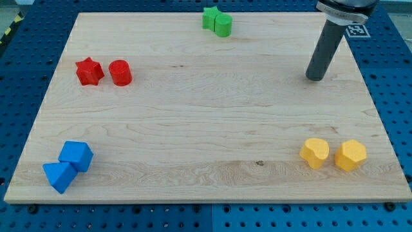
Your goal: Separate green circle and green star
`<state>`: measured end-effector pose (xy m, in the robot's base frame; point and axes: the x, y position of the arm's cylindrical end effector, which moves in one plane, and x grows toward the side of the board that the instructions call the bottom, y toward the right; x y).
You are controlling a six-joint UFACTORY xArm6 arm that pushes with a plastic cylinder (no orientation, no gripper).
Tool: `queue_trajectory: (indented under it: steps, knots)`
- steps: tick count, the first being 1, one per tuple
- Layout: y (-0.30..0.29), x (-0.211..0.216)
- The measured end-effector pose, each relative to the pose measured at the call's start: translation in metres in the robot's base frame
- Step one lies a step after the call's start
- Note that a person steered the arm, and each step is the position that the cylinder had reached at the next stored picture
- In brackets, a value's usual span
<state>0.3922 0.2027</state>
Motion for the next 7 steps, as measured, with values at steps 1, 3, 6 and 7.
queue_trajectory:
  steps: [1, 3, 6, 7]
  knots:
    - [-0.001, 0.000]
    - [-0.005, 0.000]
    - [-0.005, -0.004]
    - [-0.005, -0.020]
